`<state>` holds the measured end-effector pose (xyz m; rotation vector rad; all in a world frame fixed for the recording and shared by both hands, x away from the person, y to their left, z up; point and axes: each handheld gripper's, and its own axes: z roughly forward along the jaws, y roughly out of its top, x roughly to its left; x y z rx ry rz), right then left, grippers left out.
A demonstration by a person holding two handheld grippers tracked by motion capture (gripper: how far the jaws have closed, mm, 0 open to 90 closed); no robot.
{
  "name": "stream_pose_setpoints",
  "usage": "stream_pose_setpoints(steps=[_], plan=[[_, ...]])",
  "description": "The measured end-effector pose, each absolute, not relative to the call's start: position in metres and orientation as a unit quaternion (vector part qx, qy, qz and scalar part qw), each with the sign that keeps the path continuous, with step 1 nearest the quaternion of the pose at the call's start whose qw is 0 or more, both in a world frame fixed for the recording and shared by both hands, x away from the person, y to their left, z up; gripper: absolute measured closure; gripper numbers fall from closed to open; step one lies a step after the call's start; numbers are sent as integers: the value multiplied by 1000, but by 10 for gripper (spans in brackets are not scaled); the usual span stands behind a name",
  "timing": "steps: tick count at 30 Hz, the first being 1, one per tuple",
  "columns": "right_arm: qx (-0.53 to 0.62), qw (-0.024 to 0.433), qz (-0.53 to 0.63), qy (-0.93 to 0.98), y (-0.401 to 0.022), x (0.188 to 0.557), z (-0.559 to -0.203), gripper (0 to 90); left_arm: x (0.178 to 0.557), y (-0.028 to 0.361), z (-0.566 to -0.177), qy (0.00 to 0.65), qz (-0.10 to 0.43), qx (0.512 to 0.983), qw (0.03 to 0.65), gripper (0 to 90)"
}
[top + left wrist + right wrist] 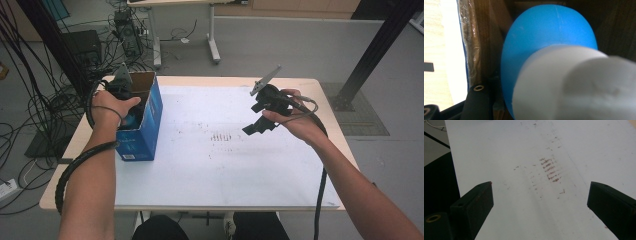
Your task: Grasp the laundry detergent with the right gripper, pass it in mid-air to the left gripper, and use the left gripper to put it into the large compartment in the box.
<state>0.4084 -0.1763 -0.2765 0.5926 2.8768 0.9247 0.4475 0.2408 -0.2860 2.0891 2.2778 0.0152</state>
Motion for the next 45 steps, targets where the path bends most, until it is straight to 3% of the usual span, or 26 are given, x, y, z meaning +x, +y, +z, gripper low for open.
stream_pose_setpoints(steps=[17, 25, 45], plan=[[193, 30, 300, 934, -177, 407, -276, 66, 447, 240, -286, 736, 7, 676, 28, 375], [189, 32, 301, 934, -177, 406, -274, 66, 445, 238, -282, 733, 11, 679, 37, 327], [185, 38, 297, 936, -175, 403, -266, 66, 430, 222, -211, 704, 56, 706, 51, 230]])
